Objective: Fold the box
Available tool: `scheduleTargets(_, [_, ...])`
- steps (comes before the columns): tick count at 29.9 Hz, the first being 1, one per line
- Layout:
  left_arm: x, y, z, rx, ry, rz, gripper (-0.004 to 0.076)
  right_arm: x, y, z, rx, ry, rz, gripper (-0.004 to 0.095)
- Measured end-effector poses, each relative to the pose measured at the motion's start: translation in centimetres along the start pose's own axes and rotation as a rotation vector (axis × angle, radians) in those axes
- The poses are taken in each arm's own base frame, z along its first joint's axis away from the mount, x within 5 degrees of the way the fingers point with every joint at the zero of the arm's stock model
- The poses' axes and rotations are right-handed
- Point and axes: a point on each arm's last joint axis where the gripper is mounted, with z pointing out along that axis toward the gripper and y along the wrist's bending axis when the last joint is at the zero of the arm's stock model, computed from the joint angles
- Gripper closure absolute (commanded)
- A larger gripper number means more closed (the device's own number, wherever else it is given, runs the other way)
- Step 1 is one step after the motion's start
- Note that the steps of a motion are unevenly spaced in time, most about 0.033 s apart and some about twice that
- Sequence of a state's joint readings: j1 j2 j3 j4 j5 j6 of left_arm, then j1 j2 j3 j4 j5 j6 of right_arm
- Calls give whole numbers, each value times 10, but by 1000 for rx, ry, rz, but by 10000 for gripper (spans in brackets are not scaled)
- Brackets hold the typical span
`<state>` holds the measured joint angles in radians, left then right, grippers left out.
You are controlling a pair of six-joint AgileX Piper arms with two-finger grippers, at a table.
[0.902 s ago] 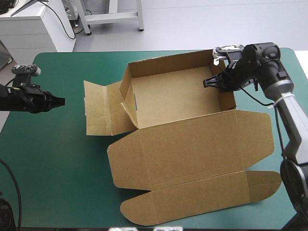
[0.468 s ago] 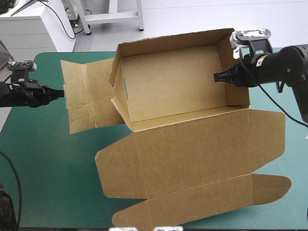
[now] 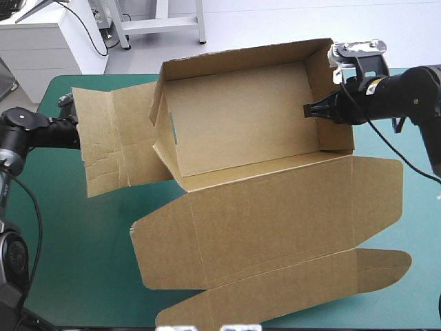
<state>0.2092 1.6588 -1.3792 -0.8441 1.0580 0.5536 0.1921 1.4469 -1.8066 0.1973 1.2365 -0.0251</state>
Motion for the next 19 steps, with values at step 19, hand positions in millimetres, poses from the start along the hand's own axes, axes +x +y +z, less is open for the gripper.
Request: scheduleTargets(19, [12, -93, 19, 342, 55, 80, 731, -12, -24, 47, 167, -1, -31, 927])
